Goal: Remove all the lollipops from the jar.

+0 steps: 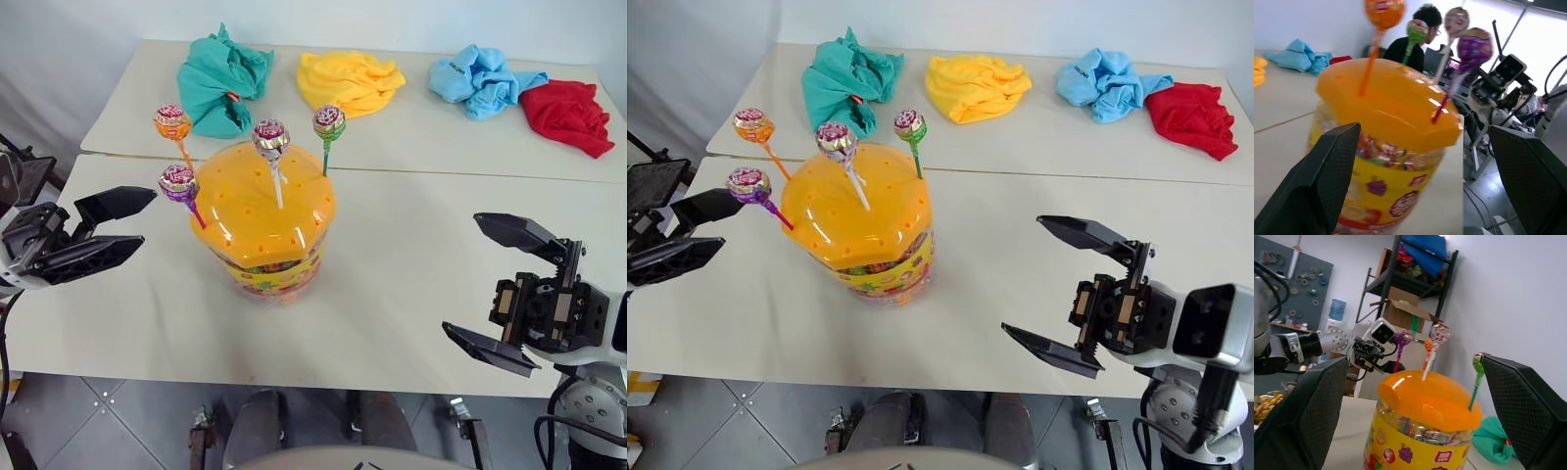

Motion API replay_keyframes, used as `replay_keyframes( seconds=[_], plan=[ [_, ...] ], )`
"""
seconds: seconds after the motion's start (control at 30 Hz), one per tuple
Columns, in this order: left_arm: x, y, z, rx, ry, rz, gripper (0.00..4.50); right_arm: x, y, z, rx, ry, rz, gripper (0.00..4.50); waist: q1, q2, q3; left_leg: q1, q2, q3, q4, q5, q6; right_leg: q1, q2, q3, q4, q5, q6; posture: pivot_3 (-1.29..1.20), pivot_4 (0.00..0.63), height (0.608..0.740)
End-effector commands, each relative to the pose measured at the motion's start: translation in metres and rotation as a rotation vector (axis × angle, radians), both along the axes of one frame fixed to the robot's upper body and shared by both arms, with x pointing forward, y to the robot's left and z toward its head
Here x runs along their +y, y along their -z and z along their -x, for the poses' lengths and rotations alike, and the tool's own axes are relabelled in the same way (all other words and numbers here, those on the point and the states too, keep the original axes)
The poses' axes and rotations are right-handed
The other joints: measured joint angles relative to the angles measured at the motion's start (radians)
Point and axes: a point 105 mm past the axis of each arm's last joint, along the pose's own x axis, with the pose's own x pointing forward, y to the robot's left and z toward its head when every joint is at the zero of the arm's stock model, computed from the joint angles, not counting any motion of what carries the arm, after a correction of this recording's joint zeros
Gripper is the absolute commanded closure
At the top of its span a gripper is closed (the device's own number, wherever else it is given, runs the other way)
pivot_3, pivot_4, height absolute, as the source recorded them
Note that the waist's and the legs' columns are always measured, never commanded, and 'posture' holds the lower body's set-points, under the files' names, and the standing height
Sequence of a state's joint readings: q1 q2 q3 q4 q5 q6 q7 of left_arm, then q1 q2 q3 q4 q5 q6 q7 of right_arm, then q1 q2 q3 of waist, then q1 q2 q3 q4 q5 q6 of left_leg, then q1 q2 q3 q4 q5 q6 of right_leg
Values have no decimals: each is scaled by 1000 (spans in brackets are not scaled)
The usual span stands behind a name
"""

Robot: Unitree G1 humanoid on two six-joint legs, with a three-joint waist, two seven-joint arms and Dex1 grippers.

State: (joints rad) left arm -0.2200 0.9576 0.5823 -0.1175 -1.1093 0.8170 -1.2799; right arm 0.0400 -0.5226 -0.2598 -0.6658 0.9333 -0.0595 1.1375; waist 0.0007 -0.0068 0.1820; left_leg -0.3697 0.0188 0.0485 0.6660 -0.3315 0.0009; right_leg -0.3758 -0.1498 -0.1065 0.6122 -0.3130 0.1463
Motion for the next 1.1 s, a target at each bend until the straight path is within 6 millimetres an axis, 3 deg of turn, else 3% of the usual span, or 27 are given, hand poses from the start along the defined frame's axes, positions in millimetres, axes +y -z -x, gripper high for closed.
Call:
replay_keyframes(
  seconds=[0.03,0.23,0.57,0.67,1.1],
  plan=[
    [-9,-14,4,-92,-2,25,139,0,4,-1,-36,-15,29,7,2,0,0,0,0,0,0,0,0,0,0,0,0,0,0,0,150,740],
    [-31,-11,11,-128,62,18,139,-11,19,-14,-21,26,52,7,-1,0,0,0,-1,0,0,0,0,0,0,0,0,0,0,0,150,740],
    [-47,-3,0,-161,84,20,139,-15,17,-12,-41,36,8,7,1,0,0,0,-1,0,1,0,0,0,0,0,0,0,0,0,150,740],
    [-49,-3,-1,-154,94,28,592,-15,13,-11,-42,39,-26,0,0,0,0,0,-1,0,1,0,0,0,0,0,0,0,0,0,150,740],
    [-61,-16,-7,-101,146,138,4481,17,8,-3,-15,-59,-177,0,-1,0,0,0,-1,-1,1,0,0,0,0,0,1,0,0,0,150,740]
  ],
)
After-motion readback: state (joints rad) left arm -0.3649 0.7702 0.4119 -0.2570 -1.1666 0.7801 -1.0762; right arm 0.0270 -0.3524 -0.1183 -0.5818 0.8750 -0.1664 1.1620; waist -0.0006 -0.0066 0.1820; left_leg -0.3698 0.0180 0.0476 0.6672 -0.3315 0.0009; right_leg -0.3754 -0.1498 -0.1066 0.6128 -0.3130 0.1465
